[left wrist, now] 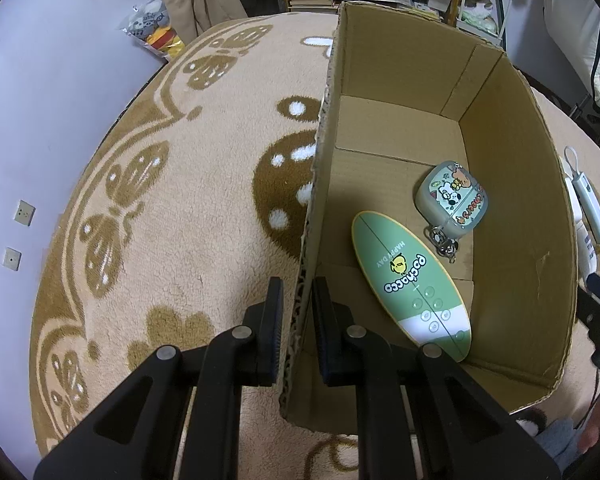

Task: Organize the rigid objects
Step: 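Move the right tool back to the pile toward the keys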

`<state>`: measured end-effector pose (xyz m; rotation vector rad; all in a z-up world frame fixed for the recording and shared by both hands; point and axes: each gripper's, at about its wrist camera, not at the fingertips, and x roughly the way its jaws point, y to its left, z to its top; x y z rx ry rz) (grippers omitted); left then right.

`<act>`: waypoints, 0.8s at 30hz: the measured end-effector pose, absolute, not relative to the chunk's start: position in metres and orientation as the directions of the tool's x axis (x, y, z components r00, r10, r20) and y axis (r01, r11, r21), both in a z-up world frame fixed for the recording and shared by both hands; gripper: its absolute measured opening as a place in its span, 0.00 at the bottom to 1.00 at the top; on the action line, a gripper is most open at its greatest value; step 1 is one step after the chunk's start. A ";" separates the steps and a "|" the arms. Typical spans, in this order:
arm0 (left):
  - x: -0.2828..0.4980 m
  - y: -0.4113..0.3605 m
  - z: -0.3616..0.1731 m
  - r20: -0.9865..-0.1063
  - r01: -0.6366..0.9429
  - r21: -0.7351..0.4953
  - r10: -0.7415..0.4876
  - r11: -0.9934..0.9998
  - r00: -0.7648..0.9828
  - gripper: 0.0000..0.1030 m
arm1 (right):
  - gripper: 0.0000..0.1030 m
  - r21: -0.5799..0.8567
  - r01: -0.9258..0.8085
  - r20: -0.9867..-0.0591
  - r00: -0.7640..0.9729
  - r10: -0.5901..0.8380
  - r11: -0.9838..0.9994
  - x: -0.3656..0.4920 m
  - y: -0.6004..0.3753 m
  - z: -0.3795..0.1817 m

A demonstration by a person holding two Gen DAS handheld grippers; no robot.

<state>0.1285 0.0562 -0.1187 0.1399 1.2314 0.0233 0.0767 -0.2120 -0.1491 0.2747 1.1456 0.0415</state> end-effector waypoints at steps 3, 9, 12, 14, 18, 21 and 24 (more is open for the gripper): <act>0.128 0.056 -0.119 -0.938 0.058 0.119 0.093 0.991 0.333 0.14 | 0.87 0.241 0.114 -0.902 0.393 0.179 0.964 0.072 -0.212 -0.159; 0.128 0.056 -0.119 -0.938 0.058 0.119 0.093 0.991 0.334 0.14 | 0.74 0.254 0.139 -0.920 0.341 0.195 0.957 0.069 -0.213 -0.171; 0.128 0.056 -0.119 -0.938 0.058 0.119 0.093 0.991 0.333 0.14 | 0.68 0.283 0.135 -0.918 0.326 0.227 0.950 0.069 -0.212 -0.174; 0.128 0.056 -0.118 -0.938 0.058 0.119 0.093 0.991 0.334 0.14 | 0.62 0.291 0.130 -0.917 0.321 0.238 0.948 0.070 -0.209 -0.175; 0.128 0.056 -0.119 -0.938 0.057 0.118 0.092 0.991 0.333 0.14 | 0.34 0.310 0.122 -0.913 0.313 0.260 0.943 0.070 -0.204 -0.179; 0.128 0.056 -0.119 -0.938 0.058 0.119 0.094 0.991 0.333 0.14 | 0.29 0.317 0.132 -0.910 0.323 0.261 0.939 0.070 -0.203 -0.180; 0.128 0.056 -0.119 -0.938 0.057 0.118 0.093 0.991 0.333 0.14 | 0.27 0.328 0.143 -0.907 0.323 0.270 0.934 0.071 -0.203 -0.183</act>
